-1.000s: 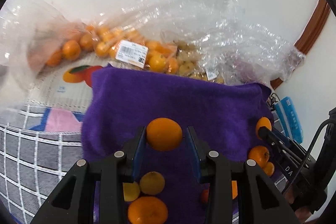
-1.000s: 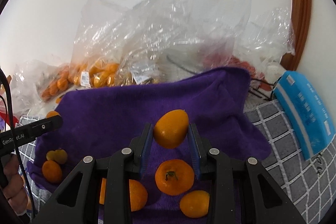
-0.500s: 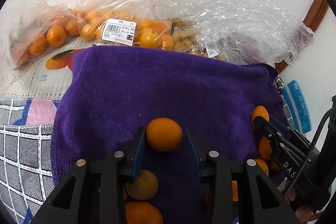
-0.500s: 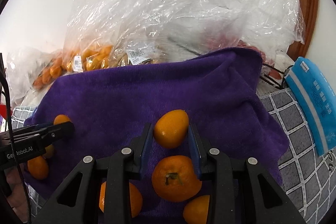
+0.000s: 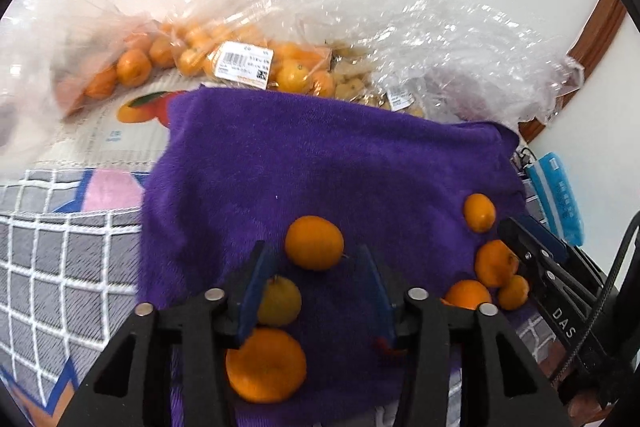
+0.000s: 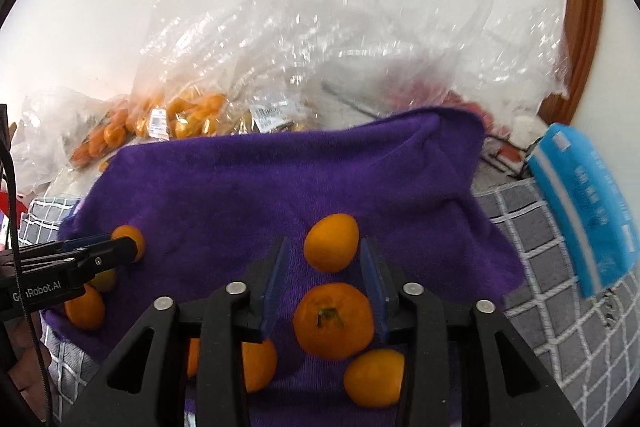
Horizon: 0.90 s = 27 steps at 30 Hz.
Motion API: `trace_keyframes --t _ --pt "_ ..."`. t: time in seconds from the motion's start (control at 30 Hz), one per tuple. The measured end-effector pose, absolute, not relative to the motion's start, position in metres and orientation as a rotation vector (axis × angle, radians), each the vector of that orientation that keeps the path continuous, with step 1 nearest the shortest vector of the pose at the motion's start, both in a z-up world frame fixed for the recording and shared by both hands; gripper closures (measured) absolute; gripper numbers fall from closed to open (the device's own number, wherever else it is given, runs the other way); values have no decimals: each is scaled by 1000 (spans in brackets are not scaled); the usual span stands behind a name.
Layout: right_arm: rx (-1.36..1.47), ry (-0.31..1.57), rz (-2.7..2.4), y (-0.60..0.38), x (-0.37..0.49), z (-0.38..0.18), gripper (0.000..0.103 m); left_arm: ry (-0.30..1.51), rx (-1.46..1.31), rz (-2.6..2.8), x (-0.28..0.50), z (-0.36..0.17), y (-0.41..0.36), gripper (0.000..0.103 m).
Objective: Organize fruits
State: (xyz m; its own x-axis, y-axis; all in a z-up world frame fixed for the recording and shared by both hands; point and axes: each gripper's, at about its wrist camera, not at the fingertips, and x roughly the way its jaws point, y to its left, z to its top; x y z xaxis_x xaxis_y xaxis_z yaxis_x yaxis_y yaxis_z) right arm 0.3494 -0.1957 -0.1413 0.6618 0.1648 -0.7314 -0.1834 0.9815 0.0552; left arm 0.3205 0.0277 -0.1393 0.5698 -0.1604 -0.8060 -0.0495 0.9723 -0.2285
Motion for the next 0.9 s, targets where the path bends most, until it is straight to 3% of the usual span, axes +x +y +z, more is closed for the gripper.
trace_keyframes --t 0.2,0.27,0.5,0.8,0.9 --pt "1 814 180 -203 315 -106 53 912 -204 -32 281 -105 23 44" --pt "8 805 174 -207 298 -92 53 893 -190 -25 261 -92 20 31" --pt "2 774 156 -219 238 -55 51 810 -157 17 193 -61 13 24" --pt "6 686 138 -229 160 -29 19 695 -135 38 122 -39 3 19" --pt "26 677 150 -233 145 -28 17 660 -134 34 104 -33 0 17"
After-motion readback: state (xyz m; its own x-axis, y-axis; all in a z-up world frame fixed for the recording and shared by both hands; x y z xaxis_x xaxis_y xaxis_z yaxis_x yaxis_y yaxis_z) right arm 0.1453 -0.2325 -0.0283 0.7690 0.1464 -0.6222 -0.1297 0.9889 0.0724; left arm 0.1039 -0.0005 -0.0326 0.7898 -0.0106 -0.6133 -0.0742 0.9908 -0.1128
